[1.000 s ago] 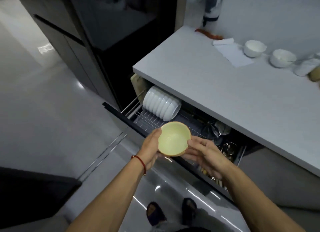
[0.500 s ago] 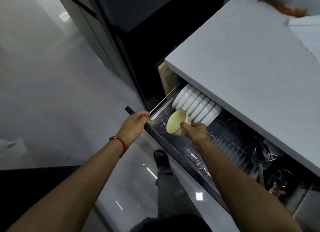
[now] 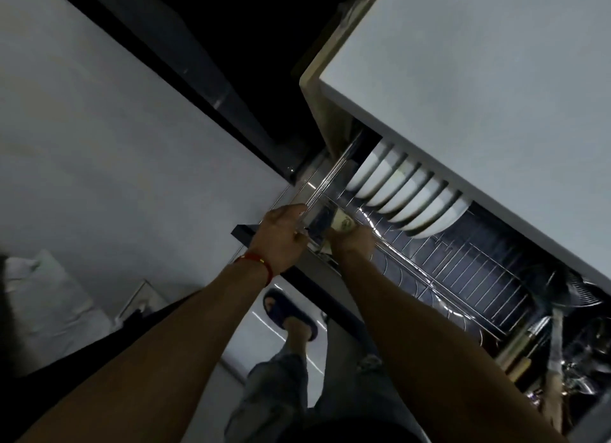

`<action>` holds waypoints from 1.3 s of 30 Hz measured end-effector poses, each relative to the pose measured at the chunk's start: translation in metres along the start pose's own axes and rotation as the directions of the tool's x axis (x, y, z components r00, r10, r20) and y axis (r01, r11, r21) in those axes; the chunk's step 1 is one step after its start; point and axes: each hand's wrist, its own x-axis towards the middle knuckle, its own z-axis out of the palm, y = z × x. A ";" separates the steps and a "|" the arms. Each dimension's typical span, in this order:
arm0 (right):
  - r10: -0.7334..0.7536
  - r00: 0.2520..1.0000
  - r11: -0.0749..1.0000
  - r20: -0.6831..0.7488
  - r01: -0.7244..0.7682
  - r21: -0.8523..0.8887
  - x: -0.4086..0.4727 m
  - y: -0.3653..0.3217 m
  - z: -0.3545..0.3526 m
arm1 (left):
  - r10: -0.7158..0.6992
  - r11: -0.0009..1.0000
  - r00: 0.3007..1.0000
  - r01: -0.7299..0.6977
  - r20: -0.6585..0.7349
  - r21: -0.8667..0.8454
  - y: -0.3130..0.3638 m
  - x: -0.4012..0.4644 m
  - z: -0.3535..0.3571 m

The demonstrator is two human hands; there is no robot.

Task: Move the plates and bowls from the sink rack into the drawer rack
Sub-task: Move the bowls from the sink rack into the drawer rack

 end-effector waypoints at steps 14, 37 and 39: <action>0.150 0.976 0.977 0.161 -0.171 0.126 0.015 0.002 0.033 | 0.014 1.000 0.997 -0.014 0.079 0.003 -0.008 0.016 -0.021; -0.191 0.955 0.535 -0.225 0.294 0.792 -0.228 0.126 -0.234 | 0.611 0.789 0.756 -0.559 0.235 -0.253 0.178 -0.157 0.053; -0.202 0.937 0.471 -0.285 0.348 0.811 -0.245 0.152 -0.257 | 0.630 0.773 0.724 -0.554 0.279 -0.308 0.199 -0.188 0.071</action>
